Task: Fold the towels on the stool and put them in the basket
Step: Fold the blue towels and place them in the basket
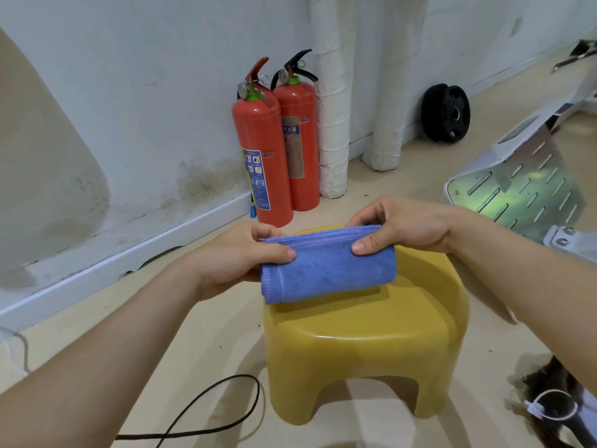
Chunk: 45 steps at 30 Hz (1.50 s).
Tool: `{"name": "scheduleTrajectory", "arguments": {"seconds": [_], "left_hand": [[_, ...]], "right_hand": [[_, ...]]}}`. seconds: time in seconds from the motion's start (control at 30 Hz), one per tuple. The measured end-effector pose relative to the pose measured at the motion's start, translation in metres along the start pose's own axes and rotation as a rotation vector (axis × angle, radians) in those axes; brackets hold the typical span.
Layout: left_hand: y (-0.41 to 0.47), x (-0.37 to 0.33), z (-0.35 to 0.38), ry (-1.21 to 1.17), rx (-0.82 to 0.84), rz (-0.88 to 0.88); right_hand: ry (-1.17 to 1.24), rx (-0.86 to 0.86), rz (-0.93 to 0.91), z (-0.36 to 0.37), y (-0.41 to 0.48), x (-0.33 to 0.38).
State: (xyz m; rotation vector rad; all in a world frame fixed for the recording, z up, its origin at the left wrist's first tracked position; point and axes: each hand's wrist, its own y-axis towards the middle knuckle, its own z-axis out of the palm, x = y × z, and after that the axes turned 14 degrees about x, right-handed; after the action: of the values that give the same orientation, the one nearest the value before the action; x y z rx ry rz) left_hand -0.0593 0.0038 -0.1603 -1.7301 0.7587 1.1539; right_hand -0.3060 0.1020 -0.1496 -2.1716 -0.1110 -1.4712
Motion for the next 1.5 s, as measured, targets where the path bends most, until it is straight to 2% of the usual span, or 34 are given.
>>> {"name": "scheduleTrajectory", "arguments": {"seconds": [0.1,0.2,0.3,0.4,0.5,0.57,0.63,0.8,0.97,1.13,1.33,1.5], "left_hand": [[0.001,-0.013,0.007,0.013,-0.135,0.112],[0.005,-0.033,0.021,0.208,-0.359,0.241],[0.016,-0.054,0.042,0.44,-0.494,0.421],[0.027,-0.072,0.071,0.618,-0.431,0.613],[0.04,-0.083,0.1,0.795,-0.332,0.769],[0.048,-0.088,0.121,0.896,-0.259,0.848],[0.048,-0.087,0.145,1.013,-0.189,0.945],[0.043,-0.074,0.188,1.246,-0.056,1.111],[0.052,-0.058,0.263,1.427,0.066,1.18],[0.077,-0.038,0.341,1.646,0.084,1.224],[0.124,0.011,0.436,1.723,0.113,0.992],[0.152,0.043,0.482,1.746,0.235,0.716]], "right_hand": [[0.051,-0.115,0.002,-0.003,-0.007,0.009],[0.042,-0.238,0.072,-0.006,-0.018,0.019],[0.156,-0.221,0.221,-0.013,-0.036,0.03],[0.441,-0.187,0.231,-0.017,-0.067,0.029],[0.743,-0.339,0.108,-0.017,-0.107,0.021],[0.75,-0.507,0.137,-0.017,-0.129,0.01],[0.686,-0.597,0.211,-0.015,-0.142,-0.003],[0.644,-0.523,0.337,-0.007,-0.176,-0.026],[0.631,-0.453,0.428,0.007,-0.247,-0.073],[0.724,-0.549,0.332,0.018,-0.296,-0.146],[0.814,-0.773,0.309,0.022,-0.323,-0.239],[0.641,-0.908,0.451,0.025,-0.32,-0.312]]}}
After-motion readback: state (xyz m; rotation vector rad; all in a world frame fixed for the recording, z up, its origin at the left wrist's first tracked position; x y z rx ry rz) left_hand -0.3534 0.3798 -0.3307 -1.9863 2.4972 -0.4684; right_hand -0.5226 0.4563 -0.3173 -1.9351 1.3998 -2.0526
